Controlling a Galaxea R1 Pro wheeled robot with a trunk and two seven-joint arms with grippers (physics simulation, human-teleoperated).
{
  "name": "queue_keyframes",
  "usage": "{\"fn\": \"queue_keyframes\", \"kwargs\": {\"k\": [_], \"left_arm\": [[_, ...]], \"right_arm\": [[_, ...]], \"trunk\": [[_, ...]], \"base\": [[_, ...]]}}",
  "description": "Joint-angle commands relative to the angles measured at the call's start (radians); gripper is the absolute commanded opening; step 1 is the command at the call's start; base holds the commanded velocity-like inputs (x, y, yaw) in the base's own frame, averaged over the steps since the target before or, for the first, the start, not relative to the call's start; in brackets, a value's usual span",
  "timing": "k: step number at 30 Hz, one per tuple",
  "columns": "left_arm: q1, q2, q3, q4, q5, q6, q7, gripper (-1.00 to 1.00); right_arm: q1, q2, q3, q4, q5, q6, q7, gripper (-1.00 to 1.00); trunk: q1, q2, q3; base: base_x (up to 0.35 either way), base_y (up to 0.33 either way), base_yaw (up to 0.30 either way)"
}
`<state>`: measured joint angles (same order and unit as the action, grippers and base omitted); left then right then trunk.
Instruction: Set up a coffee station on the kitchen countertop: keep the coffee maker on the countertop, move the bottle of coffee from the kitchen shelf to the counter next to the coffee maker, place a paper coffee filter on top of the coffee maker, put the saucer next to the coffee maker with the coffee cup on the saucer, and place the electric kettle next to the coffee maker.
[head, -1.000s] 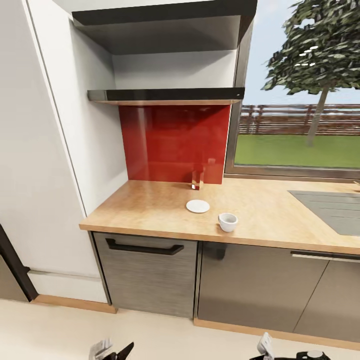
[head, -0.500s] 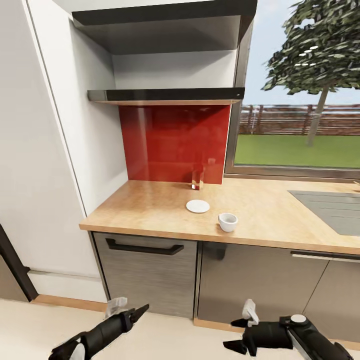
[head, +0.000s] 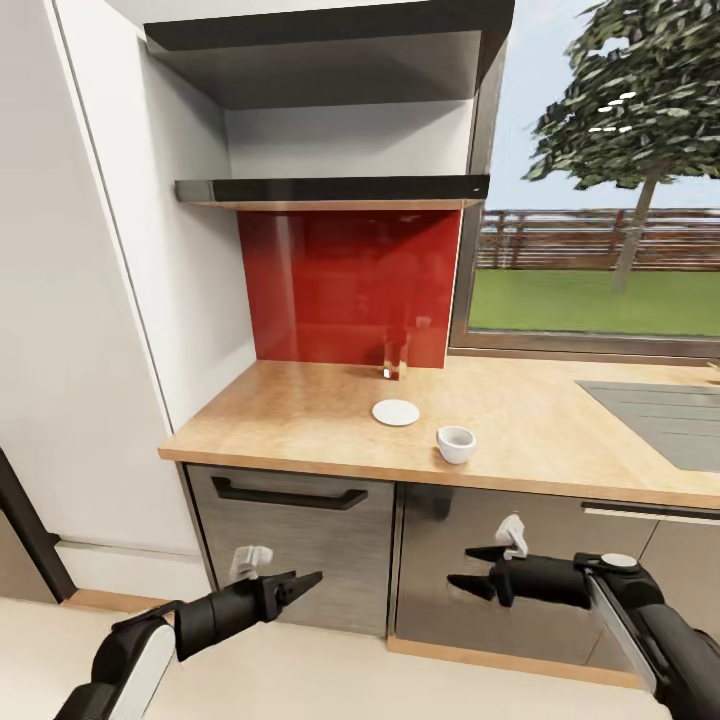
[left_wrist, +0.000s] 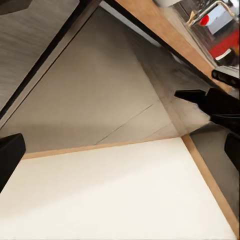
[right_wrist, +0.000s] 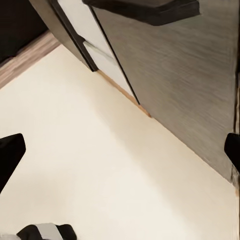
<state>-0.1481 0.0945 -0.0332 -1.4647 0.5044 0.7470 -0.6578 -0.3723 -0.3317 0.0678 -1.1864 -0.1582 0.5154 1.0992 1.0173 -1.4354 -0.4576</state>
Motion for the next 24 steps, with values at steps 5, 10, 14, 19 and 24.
{"fn": "queue_keyframes", "kwargs": {"k": [5,10,14,19,24], "left_arm": [[-0.003,0.001,-0.005,-0.083,0.006,0.076,-0.002,1.0],[-0.075,-0.001,-0.005,-0.098,0.006,0.184,-0.078,1.0],[-0.204,-0.001,0.005,-0.1,0.009,0.232,-0.145,1.0],[-0.549,-0.005,0.017,0.008,0.066,0.248,-0.157,1.0],[-0.786,-0.037,0.018,0.382,0.069,0.243,-0.124,1.0]], "right_arm": [[-0.032,-0.047,-0.09,-0.12,-0.005,0.184,-0.001,1.0],[-0.119,-0.128,-0.109,-0.164,-0.008,0.31,-0.001,1.0],[-0.223,-0.193,-0.114,-0.172,-0.01,0.422,0.017,1.0],[-0.47,-0.321,-0.115,-0.13,-0.01,0.481,0.034,1.0],[-0.653,-0.347,-0.113,0.127,-0.002,0.478,-0.01,1.0]], "trunk": [[0.0,-0.001,-0.001],[0.0,-0.001,-0.001],[0.0,-0.001,-0.001],[0.0,-0.001,-0.001],[0.0,-0.001,-0.001]], "base": [[0.0,0.0,0.0],[0.0,0.0,0.0],[0.0,0.0,0.0],[0.0,0.0,0.0],[0.0,0.0,0.0]]}}
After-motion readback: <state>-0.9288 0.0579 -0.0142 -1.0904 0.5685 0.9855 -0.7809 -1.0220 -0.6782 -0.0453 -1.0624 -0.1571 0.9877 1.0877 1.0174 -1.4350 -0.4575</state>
